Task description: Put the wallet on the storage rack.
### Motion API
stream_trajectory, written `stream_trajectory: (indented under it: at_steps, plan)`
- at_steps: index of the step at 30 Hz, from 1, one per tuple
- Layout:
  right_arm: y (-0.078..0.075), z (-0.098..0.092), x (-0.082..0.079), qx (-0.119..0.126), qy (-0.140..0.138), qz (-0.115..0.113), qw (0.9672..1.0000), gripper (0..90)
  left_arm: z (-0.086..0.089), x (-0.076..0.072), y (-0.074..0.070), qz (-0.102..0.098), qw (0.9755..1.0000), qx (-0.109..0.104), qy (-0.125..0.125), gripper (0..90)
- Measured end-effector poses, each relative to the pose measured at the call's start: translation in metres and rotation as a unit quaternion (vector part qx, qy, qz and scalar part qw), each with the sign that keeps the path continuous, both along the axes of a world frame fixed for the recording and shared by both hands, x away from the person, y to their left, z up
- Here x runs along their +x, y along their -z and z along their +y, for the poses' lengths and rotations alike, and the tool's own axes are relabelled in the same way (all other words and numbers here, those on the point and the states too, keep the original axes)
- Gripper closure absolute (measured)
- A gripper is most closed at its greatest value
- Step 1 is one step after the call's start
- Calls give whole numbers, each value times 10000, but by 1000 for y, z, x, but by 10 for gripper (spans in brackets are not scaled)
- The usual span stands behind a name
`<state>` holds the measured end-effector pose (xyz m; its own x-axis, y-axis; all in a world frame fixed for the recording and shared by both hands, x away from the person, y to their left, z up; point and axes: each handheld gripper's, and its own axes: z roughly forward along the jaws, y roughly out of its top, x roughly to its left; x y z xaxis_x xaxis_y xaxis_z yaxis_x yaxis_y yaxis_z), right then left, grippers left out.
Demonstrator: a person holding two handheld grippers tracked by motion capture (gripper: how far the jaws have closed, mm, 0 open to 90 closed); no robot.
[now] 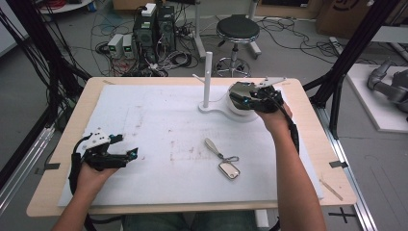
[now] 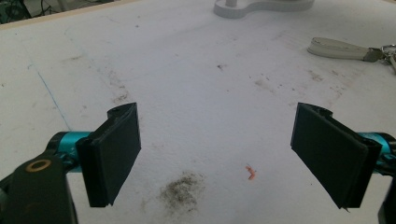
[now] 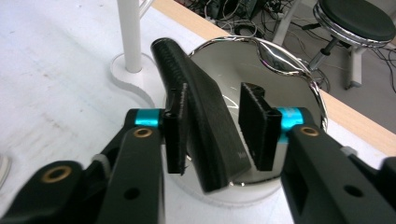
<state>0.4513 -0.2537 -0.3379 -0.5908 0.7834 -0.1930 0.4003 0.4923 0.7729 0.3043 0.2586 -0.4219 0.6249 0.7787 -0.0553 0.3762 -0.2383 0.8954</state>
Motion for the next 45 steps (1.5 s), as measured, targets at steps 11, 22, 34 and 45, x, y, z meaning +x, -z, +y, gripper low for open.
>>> stream_trajectory:
  at_steps: [11, 22, 34, 45]
  plan:
    - [-17, -22, -50, 325, -57, -372, 9988, 428, -3, -3, -4, -136, 9999, 37, 7, 160]
    - [4, -44, -112, 661, -42, -661, 9956, 357, -6, -5, -8, -241, 9996, 41, 105, 159]
    - [35, -45, -132, 992, -59, -603, 9932, 281, -4, -3, -7, -272, 9995, 9, 166, 159]
    - [37, -49, -135, 1142, 125, -707, 9909, 209, -6, -4, -8, -329, 9991, 31, 251, 159]
